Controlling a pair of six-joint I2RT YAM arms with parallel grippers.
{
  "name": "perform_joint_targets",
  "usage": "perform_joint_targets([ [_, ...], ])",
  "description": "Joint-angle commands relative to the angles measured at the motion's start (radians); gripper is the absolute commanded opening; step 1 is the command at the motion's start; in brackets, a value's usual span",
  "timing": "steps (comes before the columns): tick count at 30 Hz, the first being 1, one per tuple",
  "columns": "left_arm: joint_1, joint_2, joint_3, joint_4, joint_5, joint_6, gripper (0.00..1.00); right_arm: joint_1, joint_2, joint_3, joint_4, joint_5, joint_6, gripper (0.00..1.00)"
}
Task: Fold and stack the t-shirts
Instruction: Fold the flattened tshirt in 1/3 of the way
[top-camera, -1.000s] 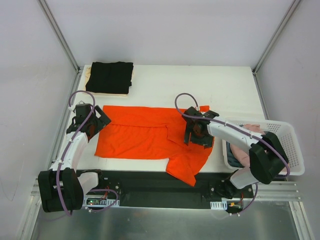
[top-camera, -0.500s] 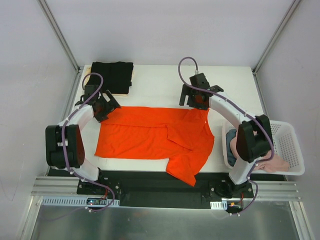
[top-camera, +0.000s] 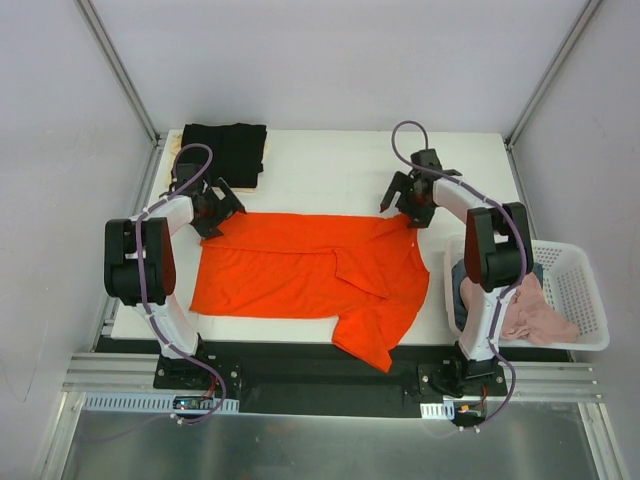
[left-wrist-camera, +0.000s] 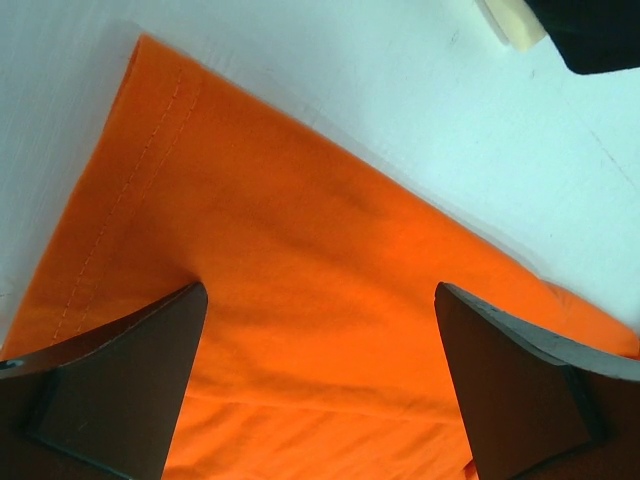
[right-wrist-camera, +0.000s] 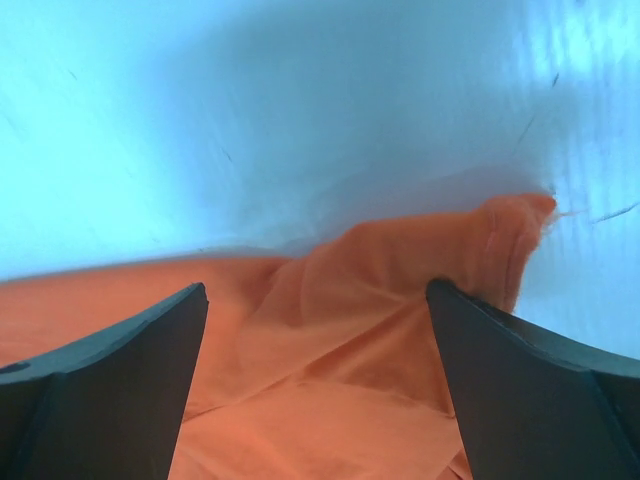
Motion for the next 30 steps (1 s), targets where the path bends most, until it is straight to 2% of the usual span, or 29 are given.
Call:
perform_joint_targets([
  [1,0.010,0.020,-0.019,-0.041,-0.012,-0.013,0.99,-0.064,0.050,0.003,-0.007,-0.106,0.075,0.97],
  [5,0.010,0.012,-0.045,-0.046,-0.009,-0.041,0.99,-0.079,0.065,0.027,-0.047,-0.137,0.116,0.97],
  [11,0.010,0.026,-0.013,-0.049,-0.009,-0.051,0.99,-0.119,0.136,0.148,-0.104,-0.189,0.135,0.97],
  [17,0.010,0.022,0.040,-0.058,-0.012,-0.033,0.99,-0.128,0.176,0.270,-0.144,-0.146,0.077,0.97],
  [21,0.010,-0.050,0.051,-0.090,-0.029,-0.022,0.99,-0.125,0.136,0.297,-0.139,-0.209,0.005,0.97],
  [24,0.009,-0.173,0.006,-0.133,-0.029,-0.041,0.99,-0.102,0.017,0.214,-0.118,-0.175,-0.049,0.97],
  [26,0.006,-0.297,-0.021,-0.228,-0.029,-0.076,0.99,-0.072,-0.112,0.156,-0.125,-0.147,-0.084,0.97],
  [29,-0.014,-0.495,-0.132,-0.320,-0.090,-0.149,0.99,-0.003,-0.331,-0.014,-0.119,0.018,-0.113,0.97],
  [30,-0.014,-0.545,-0.204,-0.338,-0.102,-0.165,0.99,0.036,-0.440,-0.117,-0.105,0.041,-0.120,0.97],
])
